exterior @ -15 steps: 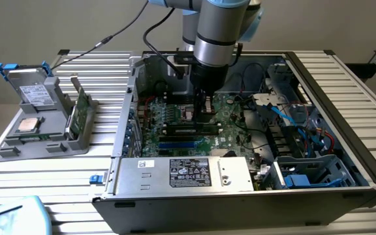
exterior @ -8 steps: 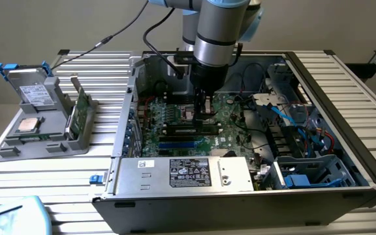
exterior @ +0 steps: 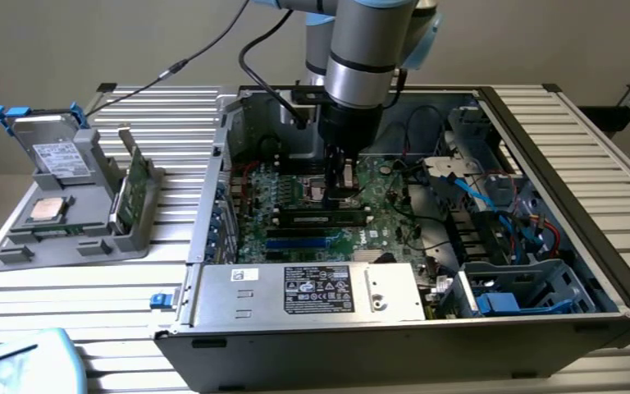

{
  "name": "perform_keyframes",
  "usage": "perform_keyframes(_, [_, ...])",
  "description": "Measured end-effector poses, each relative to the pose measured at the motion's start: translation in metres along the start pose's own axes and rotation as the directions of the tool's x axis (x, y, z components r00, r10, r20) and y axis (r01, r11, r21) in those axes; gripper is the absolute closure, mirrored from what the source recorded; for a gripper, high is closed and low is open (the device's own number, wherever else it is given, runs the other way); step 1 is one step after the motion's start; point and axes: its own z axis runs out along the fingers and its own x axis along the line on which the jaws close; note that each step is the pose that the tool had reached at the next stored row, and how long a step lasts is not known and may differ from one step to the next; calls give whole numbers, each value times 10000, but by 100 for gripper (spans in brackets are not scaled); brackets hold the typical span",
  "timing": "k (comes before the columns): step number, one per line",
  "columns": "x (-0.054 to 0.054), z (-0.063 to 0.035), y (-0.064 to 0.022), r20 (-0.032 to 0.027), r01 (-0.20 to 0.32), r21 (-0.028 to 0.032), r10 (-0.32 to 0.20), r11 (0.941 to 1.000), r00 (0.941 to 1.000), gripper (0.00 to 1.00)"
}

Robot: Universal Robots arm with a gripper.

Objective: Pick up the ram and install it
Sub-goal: 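Insert the ram into the slot, then press down the ram until it locks into place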

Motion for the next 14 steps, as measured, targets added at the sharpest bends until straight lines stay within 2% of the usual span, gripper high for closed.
perform_keyframes(14, [1,-1,-14,1,0,0,0,10000,10000,89])
